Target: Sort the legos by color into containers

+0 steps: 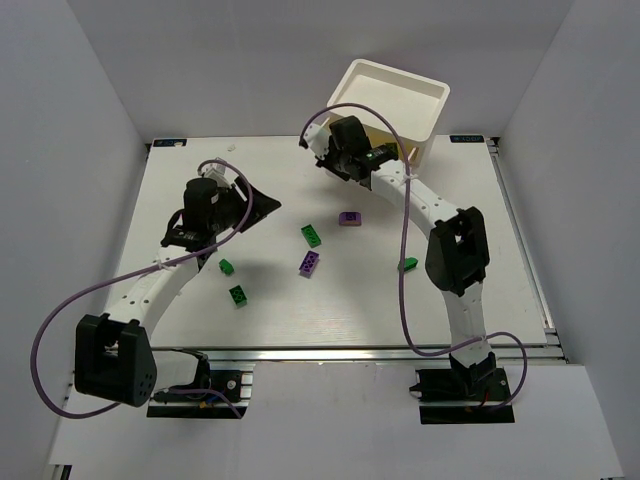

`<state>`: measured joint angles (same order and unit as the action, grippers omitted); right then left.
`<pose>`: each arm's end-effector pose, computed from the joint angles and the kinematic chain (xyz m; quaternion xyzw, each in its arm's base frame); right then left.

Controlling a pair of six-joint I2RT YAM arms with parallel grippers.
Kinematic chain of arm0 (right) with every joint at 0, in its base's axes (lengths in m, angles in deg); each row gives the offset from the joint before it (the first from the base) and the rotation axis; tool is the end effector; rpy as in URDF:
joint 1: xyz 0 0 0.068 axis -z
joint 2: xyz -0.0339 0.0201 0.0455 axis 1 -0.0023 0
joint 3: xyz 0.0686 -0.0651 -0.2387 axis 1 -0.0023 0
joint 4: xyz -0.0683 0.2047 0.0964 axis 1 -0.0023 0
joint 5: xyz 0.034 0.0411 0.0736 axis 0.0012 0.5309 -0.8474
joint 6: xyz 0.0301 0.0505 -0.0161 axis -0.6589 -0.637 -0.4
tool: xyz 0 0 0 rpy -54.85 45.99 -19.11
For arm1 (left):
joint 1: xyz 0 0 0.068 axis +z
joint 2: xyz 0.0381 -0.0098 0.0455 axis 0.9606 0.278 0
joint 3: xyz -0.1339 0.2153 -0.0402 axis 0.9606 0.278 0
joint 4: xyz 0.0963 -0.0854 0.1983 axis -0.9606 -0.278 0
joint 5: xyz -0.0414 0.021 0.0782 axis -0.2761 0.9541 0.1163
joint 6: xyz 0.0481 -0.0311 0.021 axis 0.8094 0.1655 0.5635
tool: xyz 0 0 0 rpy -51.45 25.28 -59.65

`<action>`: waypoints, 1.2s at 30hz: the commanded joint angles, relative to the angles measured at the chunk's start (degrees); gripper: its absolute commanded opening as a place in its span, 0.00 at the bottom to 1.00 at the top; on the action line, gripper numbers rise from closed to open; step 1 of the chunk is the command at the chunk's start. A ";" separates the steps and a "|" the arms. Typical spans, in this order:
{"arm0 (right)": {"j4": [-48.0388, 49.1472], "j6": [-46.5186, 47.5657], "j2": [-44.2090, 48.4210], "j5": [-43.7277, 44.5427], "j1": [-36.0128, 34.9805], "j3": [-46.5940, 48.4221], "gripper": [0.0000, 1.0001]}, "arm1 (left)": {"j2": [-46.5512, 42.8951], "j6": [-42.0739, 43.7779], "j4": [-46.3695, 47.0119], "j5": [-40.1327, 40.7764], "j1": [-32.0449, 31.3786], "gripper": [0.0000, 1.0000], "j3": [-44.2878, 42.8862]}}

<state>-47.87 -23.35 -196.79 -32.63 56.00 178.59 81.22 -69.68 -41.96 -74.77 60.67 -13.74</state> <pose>0.3975 0.2587 0.2844 -0.4844 0.7361 -0.0794 0.4660 0.2623 -0.0771 0.2725 -0.1557 0.8267 -0.3836 0.3810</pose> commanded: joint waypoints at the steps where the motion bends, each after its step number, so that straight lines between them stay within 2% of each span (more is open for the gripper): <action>1: 6.49 1.59 0.11 8.76 5.03 3.49 0.12 | 0.02 -0.46 2.64 -1.85 0.36 0.68 -1.33; 8: -0.88 6.16 1.25 0.42 7.94 5.15 0.12 | 3.44 -0.72 5.71 -4.57 0.36 0.69 -2.91; 9: -7.77 7.21 1.60 -7.60 8.03 7.77 0.13 | 3.88 -0.72 5.90 -4.83 0.36 0.69 -3.26; 10: -10.36 9.48 2.39 -12.99 8.64 8.41 0.15 | 4.06 -0.63 6.07 -4.84 0.36 0.69 -3.79; 11: -12.56 10.72 5.36 -18.78 9.43 8.15 0.26 | 4.50 -0.54 6.16 -4.84 0.36 0.69 -3.97; 12: -13.63 11.95 7.47 -28.85 9.87 7.11 0.36 | 4.59 -0.54 6.34 -5.01 0.36 0.69 -4.14; 14: -14.17 16.00 14.04 -35.60 10.40 1.05 0.68 | 4.94 -0.63 6.69 -5.19 0.36 0.69 -4.14; 15: -13.21 15.92 15.91 -38.15 10.23 -1.06 0.75 | 4.94 -0.72 6.86 -5.28 0.36 0.69 -4.14; 16: -12.07 15.66 18.19 -39.31 10.22 -2.91 0.79 | 5.03 -0.72 6.95 -5.45 0.36 0.69 -4.14; 19: -13.63 14.17 18.66 -40.38 10.40 -0.56 0.83 | 4.85 -0.81 7.13 -5.54 0.36 0.69 -3.79; 22: -12.24 10.39 17.26 -33.98 10.75 2.17 0.84 | 4.68 -1.07 7.48 -5.71 0.36 0.69 -3.18; 25: -11.88 9.94 14.89 -31.06 12.32 4.19 0.77 | 4.85 -1.25 8.18 -5.98 0.36 0.69 -2.83; 29: -18.63 12.04 11.72 -35.71 13.74 9.46 0.23 | 5.20 -1.16 8.36 -6.51 0.36 0.69 -3.44; 31: -21.71 14.94 10.23 -35.37 13.74 9.21 0.12 | 5.03 -1.25 8.45 -6.60 0.36 0.69 -3.44; 32: -21.90 15.21 9.70 -33.97 13.74 8.77 0.00 | 4.94 -1.25 8.36 -6.60 0.36 0.69 -3.44; 36: -20.85 15.22 7.59 -31.15 14.09 7.80 0.00 | 4.50 -1.25 8.36 -6.42 0.36 0.69 -3.00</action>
<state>-67.32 -9.40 -188.92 -65.24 70.25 186.00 86.97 -70.93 -35.23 -80.34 60.69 -15.73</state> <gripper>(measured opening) 0.019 0.689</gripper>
